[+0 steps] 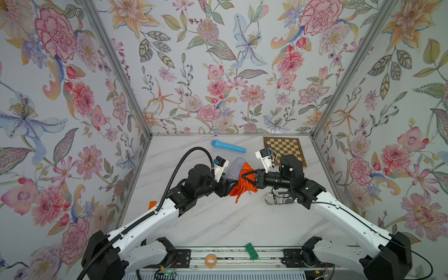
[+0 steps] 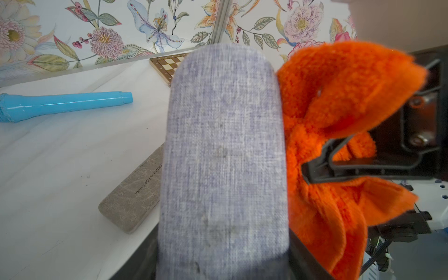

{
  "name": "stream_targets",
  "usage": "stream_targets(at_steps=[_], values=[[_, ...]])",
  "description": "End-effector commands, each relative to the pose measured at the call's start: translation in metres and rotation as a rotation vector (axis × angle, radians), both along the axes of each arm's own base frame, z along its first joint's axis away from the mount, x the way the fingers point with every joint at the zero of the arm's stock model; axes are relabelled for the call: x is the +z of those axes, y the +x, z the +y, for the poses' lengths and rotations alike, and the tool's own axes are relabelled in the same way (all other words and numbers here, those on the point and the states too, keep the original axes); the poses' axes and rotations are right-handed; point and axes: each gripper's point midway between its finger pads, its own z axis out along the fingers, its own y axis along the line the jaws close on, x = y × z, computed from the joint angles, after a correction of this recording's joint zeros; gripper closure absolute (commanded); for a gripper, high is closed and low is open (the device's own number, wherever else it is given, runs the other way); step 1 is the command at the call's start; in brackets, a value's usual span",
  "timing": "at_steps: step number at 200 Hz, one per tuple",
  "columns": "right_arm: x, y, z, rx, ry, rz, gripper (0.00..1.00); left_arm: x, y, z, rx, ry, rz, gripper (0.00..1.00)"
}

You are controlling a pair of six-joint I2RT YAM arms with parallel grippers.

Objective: Wipe the eyeglass case
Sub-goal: Wipe the dirt from the eyeglass case.

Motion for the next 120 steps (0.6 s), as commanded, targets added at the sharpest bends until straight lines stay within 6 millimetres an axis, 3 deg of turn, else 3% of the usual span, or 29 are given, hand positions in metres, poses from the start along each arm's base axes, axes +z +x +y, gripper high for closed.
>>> stream_targets(at_steps=[1, 29, 57, 71, 88, 120], values=[[0.013, 0.034, -0.014, -0.104, -0.010, -0.081, 1.00, 0.026, -0.055, -0.030, -0.287, -0.111, -0.007, 0.58], [0.017, -0.022, 0.040, 0.081, 0.030, -0.065, 1.00, 0.022, -0.045, -0.028, -0.243, -0.077, -0.004, 0.57], [0.013, -0.057, 0.068, 0.184, 0.006, -0.054, 1.00, 0.015, -0.030, -0.025, -0.187, -0.042, 0.020, 0.57], [0.010, -0.057, 0.069, 0.187, -0.041, -0.061, 1.00, 0.014, -0.024, -0.023, -0.161, -0.026, 0.028, 0.57], [0.010, -0.043, 0.062, 0.153, -0.099, -0.087, 1.00, 0.012, -0.017, -0.019, -0.118, 0.006, 0.030, 0.57], [0.024, -0.025, 0.050, 0.125, -0.121, -0.120, 1.00, 0.014, -0.012, -0.009, -0.065, 0.006, 0.027, 0.57]])
